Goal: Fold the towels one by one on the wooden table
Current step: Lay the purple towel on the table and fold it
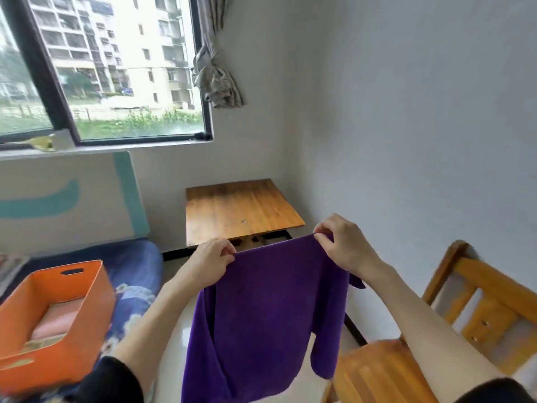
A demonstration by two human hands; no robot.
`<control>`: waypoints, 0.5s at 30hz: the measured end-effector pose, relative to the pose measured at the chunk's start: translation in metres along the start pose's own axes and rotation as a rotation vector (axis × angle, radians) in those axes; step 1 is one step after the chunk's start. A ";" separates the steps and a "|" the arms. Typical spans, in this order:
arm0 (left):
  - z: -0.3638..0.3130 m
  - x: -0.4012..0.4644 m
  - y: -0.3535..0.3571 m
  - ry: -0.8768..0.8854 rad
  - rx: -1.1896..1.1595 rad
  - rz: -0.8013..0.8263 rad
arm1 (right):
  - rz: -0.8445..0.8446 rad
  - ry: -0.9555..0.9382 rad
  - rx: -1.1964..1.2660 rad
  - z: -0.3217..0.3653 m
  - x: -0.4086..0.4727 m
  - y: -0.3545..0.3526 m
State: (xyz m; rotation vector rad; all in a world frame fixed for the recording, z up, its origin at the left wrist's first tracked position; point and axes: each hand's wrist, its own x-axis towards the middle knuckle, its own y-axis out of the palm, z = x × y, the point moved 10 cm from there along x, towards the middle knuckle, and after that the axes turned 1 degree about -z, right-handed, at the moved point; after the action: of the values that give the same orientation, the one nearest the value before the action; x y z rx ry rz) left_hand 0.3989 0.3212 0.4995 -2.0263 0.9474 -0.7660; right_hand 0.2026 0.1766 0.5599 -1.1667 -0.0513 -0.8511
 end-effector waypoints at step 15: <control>0.191 0.143 -0.053 -0.300 0.001 -0.059 | 0.038 -0.092 0.092 -0.006 0.218 0.165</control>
State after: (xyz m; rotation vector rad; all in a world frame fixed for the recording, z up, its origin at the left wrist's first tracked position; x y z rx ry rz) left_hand 0.6410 0.3000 0.4688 -2.1025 0.7174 -0.4732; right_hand 0.4526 0.0705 0.5266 -1.1169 -0.1418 -0.7538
